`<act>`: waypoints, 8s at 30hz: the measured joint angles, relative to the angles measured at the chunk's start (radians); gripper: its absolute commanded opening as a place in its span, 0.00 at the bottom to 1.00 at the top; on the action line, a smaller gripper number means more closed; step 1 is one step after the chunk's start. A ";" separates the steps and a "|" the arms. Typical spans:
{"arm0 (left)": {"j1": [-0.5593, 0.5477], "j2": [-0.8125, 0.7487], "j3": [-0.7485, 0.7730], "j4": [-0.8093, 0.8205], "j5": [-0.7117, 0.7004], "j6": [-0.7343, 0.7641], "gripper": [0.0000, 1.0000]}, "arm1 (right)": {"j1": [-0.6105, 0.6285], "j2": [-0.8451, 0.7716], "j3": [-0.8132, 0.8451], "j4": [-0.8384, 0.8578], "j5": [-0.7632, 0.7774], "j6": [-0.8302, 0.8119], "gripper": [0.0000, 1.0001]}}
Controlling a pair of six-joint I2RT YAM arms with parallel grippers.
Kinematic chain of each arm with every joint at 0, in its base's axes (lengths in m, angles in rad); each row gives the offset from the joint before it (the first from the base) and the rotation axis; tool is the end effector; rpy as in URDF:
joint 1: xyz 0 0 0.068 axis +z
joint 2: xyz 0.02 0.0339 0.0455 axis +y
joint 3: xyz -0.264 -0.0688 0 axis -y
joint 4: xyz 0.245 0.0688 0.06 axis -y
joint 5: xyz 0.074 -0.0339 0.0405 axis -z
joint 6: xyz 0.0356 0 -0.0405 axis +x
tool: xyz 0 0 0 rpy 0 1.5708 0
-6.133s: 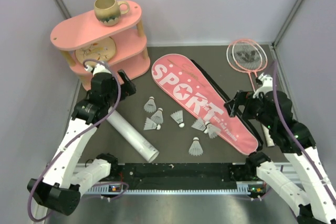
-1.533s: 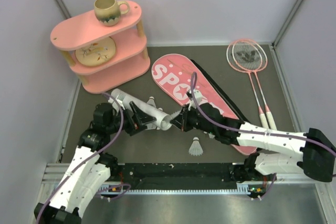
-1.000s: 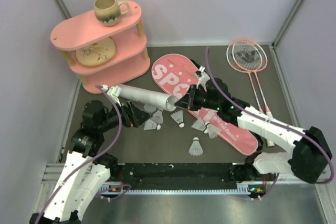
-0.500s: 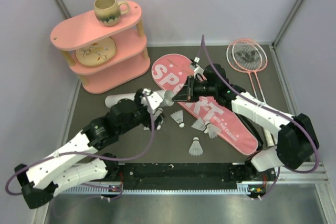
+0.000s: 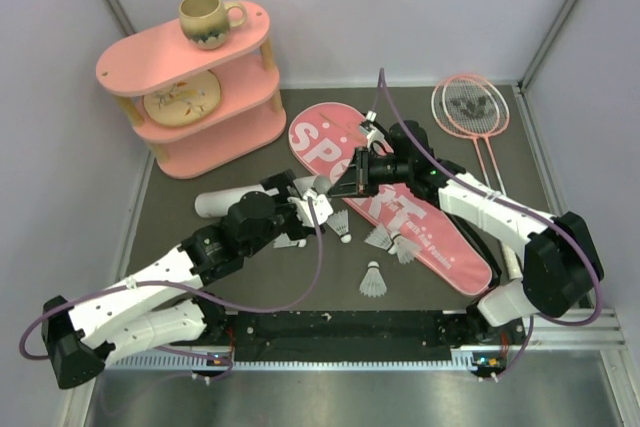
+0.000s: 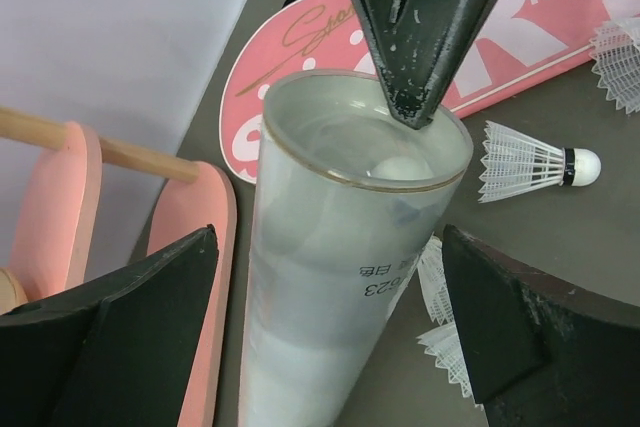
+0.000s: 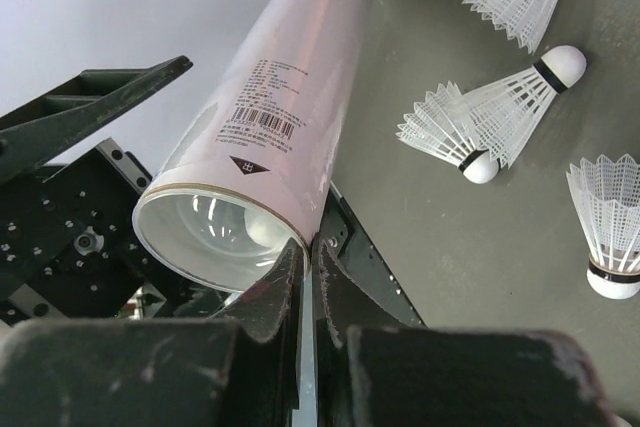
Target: Pack up the badminton gear
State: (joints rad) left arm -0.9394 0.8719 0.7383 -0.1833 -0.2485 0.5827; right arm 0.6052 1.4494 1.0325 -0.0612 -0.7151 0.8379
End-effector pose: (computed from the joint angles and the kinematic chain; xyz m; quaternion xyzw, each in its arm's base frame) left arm 0.1275 -0.1596 0.3086 0.5016 0.6320 -0.0045 0.5907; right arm 0.2547 0.2046 0.2848 -0.0877 0.8161 0.5460 0.1679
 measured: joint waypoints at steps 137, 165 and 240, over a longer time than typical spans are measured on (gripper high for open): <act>0.040 -0.246 -0.160 0.222 0.009 -0.199 0.25 | -0.489 0.251 0.168 -0.526 0.932 -0.372 0.00; 0.042 -0.261 -0.171 0.235 -0.033 -0.169 0.27 | -0.113 -0.659 -0.544 -0.435 0.569 -0.023 0.81; 0.042 -0.298 -0.179 0.235 -0.026 -0.173 0.28 | 0.834 -0.043 -0.250 -0.525 1.620 -0.119 0.00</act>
State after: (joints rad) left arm -0.8970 0.5735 0.5594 0.0521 -0.2741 0.4099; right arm 1.4387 1.4067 0.7826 -0.5861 0.9051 0.7193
